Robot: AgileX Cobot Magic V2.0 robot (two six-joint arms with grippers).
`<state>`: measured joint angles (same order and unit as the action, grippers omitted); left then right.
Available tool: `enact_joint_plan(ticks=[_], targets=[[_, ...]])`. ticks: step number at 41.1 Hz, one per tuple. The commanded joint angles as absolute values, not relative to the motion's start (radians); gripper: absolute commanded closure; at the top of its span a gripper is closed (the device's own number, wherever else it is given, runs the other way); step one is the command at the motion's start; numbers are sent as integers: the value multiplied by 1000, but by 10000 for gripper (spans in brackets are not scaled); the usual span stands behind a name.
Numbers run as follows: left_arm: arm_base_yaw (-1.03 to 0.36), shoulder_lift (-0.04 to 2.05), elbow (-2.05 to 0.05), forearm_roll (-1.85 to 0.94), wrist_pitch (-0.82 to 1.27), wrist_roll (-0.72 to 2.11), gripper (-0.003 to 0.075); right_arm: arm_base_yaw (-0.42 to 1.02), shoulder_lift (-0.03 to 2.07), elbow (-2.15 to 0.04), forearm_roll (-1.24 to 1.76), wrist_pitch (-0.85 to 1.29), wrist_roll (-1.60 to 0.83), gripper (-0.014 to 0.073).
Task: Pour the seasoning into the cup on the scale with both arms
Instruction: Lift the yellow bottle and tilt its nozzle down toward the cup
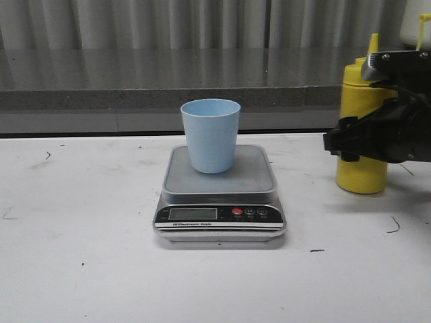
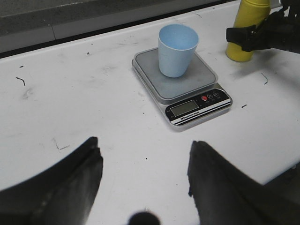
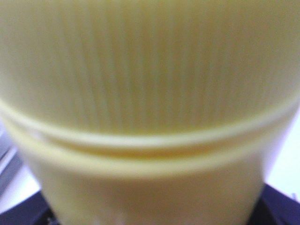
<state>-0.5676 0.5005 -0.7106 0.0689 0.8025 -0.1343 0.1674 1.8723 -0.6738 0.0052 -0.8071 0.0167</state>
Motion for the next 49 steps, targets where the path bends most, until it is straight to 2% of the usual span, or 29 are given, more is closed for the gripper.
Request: enact_joint_plan(ticks=[1, 12, 22, 32, 41, 49], targets=[[-569, 505, -736, 72, 726, -140, 314, 165, 1751, -694, -67, -779, 11, 237], [-569, 505, -736, 72, 726, -140, 314, 165, 1531, -741, -147, -434, -39, 237], [-569, 505, -736, 72, 726, -140, 314, 179, 1434, -917, -304, -44, -39, 237], [-569, 505, -736, 72, 726, -140, 314, 319, 1460, -1097, -545, 253, -39, 255], [-569, 505, -736, 72, 726, -140, 314, 470, 1564, -1243, -782, 542, -39, 256], [-569, 505, -736, 72, 726, -140, 314, 583, 1657, -1270, -1091, 692, -39, 256]])
